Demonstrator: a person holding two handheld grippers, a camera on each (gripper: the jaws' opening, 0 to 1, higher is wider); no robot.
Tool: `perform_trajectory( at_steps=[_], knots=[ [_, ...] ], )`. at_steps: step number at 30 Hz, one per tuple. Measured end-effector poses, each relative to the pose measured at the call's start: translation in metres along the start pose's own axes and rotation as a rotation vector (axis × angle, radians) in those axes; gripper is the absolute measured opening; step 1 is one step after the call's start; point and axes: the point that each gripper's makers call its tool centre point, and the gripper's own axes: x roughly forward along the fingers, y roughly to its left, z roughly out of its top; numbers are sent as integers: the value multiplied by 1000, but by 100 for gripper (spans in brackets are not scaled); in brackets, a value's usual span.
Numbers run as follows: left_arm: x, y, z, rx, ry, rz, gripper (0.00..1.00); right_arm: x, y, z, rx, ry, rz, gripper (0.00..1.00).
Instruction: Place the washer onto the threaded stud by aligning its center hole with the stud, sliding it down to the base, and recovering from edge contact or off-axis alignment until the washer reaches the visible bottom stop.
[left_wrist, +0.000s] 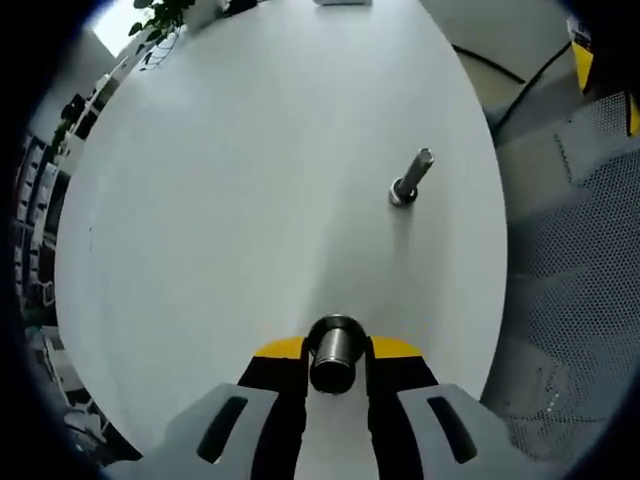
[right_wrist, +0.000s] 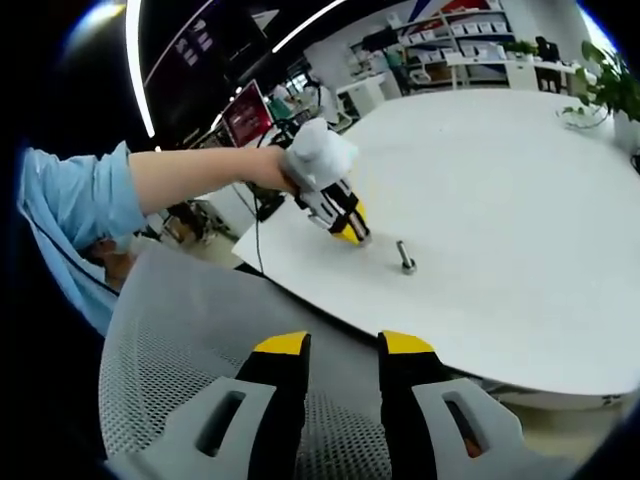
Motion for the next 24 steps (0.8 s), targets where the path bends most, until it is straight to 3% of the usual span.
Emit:
perform_trajectory(
  at_steps=[4,6,10,15,20,23,24],
  knots=[
    [-13,-2,-6,20,-6,28,21,0,0,0,-3,1,2,29],
    [-24,7,-7,27,-32,97,25,0,1,-1,-9,4,5,30],
    [-62,0,-20,-27,-86,136,25,1,1,-1,-19,12,5,30],
    [-119,-9,-37,-53,-180,256,25,1,3,-5,-12,34,12,32],
    [-181,-13,-59,-192,-319,365,23,2,7,-10,-40,76,29,32],
    [-205,-20,-68,-238,-389,387,23,2,7,-11,-43,84,34,32],
    [-218,-19,-72,-328,-449,425,23,2,8,-12,-44,87,36,32]
  ],
)
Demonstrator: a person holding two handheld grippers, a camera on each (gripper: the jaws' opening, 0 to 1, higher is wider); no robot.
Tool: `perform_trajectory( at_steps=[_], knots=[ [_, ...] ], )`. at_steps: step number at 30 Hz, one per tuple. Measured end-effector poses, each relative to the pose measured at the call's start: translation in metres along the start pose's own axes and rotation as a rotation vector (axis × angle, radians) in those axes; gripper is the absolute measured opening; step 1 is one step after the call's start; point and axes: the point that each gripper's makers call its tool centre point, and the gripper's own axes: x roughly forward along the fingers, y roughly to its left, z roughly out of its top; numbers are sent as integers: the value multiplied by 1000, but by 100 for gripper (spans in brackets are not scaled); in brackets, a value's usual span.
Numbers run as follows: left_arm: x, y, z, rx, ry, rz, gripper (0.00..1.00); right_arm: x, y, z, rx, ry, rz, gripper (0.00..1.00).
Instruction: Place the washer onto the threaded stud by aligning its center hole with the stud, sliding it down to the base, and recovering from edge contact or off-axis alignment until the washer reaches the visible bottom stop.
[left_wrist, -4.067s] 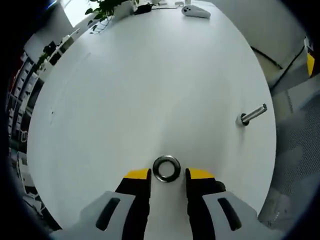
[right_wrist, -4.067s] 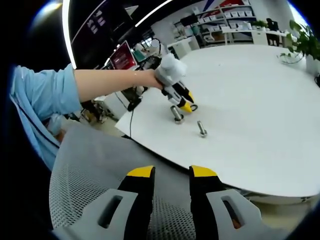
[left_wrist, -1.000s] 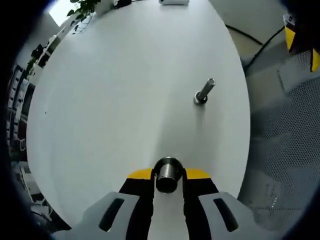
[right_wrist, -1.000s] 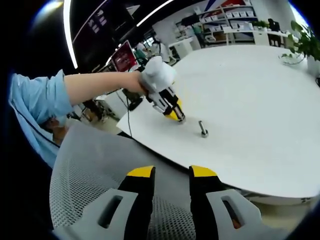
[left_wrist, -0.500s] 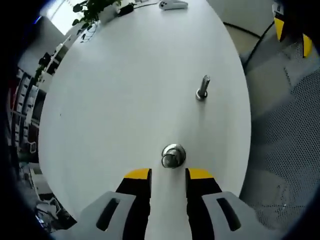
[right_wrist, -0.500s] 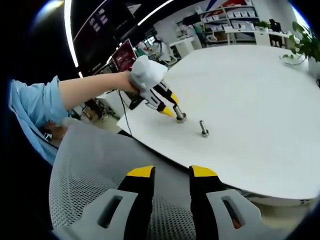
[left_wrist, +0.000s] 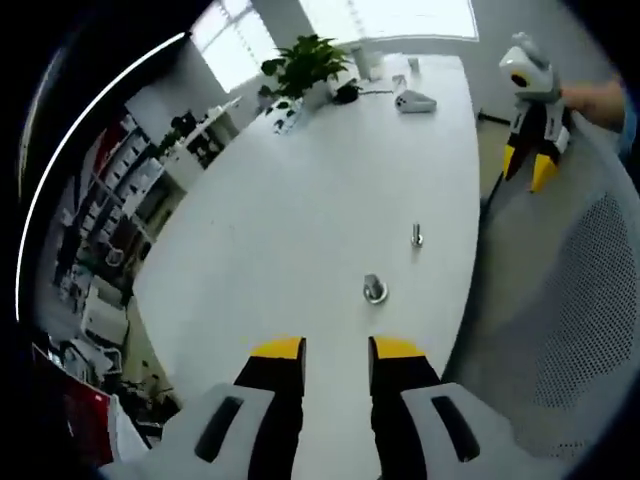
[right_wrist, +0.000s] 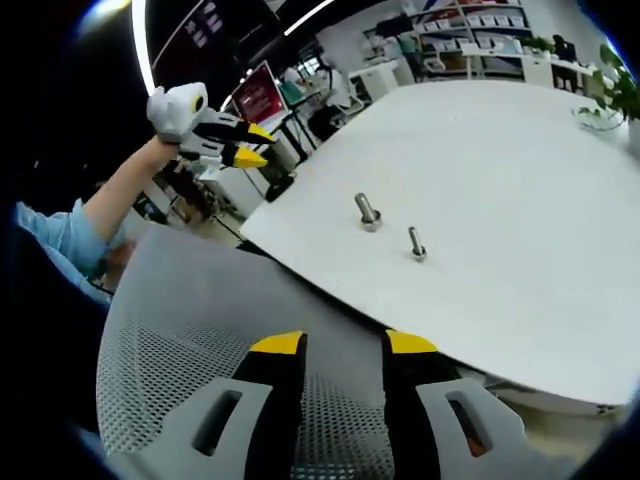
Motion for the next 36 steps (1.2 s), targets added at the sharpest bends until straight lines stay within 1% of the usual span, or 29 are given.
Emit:
perform_trajectory(
  at_steps=[2,3,4,5,6,7,8,9,10,13,16,17,19,21,23,24,25,28,31,32,33,35,36],
  knots=[
    [-19,5,6,-97,-98,43,23,0,0,0,2,-2,0,32],
    [-26,6,6,-147,-125,59,23,0,0,0,5,-2,-2,32],
    [-35,8,4,-203,-165,90,23,0,-1,0,7,-1,-3,32],
    [-41,8,5,-231,-197,106,22,0,-1,0,11,-1,-6,32],
    [-49,8,4,-294,-239,126,22,0,-2,0,15,-3,-9,32],
    [-53,8,3,-333,-266,142,21,-1,-3,-1,27,-2,-14,32],
    [-56,7,2,-354,-282,160,21,-1,-5,-2,46,-1,-24,33],
    [-59,5,1,-364,-296,177,21,-1,-9,-3,70,-6,-50,34],
    [-61,1,0,-396,-321,186,21,-3,-14,-2,79,-21,-80,36],
    [-65,-6,-2,-450,-365,210,21,-3,-13,-2,77,-24,-66,38],
    [-69,-10,-6,-511,-421,246,22,-4,-14,-2,84,-35,-69,39],
    [-69,-11,-10,-527,-430,259,22,-4,-14,-1,87,-38,-70,39],
    [-68,-14,-20,-561,-430,278,22,-4,-15,-1,88,-36,-73,40],
    [-68,-14,-27,-585,-447,310,22,-3,-15,-2,87,-31,-76,41],
    [-68,-16,-30,-595,-454,328,22,-4,-16,-3,91,-30,-79,42],
    [-67,-20,-31,-604,-465,325,22,-3,-16,-3,89,-29,-78,42],
    [-66,-22,-32,-616,-466,321,22,-3,-16,-3,89,-28,-78,43],
    [-55,-32,-39,-681,-472,276,22,-4,-17,-3,96,-29,-83,45],
    [-47,-38,-41,-683,-454,260,22,-4,-18,-3,99,-27,-87,47],
    [-40,-49,-43,-687,-417,202,21,-3,-18,-4,101,-26,-90,48],
    [-37,-54,-44,-696,-400,177,21,-3,-19,-4,102,-24,-92,50],
    [-32,-58,-48,-682,-377,178,22,-3,-19,-4,106,-21,-93,51],
    [-29,-56,-56,-677,-351,179,24,-3,-19,-5,105,-18,-92,51]
  ],
)
